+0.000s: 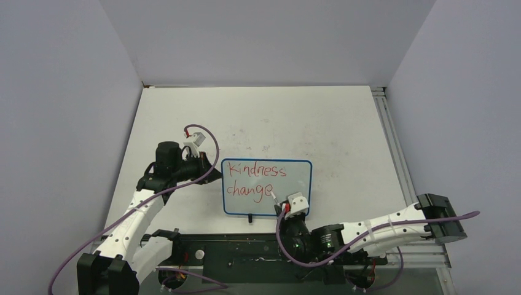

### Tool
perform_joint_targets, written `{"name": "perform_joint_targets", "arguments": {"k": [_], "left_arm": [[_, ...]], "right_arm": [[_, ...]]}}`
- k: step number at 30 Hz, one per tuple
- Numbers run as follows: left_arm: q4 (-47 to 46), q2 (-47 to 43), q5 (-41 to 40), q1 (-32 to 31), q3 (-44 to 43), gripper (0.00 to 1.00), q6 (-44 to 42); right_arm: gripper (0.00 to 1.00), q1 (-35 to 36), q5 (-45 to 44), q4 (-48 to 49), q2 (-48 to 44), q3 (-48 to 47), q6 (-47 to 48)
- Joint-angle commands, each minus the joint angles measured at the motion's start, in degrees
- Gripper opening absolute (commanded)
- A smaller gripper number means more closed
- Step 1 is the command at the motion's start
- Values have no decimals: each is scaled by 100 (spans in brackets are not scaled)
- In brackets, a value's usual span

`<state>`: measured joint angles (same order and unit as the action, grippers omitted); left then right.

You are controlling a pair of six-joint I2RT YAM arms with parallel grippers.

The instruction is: Write a sentence on the whiteboard

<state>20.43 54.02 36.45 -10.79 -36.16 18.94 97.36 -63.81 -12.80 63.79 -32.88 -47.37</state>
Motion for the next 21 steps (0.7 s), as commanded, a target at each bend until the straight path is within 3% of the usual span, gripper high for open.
{"name": "perform_joint_targets", "arguments": {"k": [1,8,21], "left_arm": [[-128,-36,65,-27,-225,0,-31],[-131,-37,64,-28,-225,0,-31],[-138,16,95,-24,-221,0,-22]], "right_arm": [[5,63,-448,-80,-208,-243,113],[5,-12,-650,-994,-296,-366,-516],[5,-533,-163,-207,-486,-16,53]]}}
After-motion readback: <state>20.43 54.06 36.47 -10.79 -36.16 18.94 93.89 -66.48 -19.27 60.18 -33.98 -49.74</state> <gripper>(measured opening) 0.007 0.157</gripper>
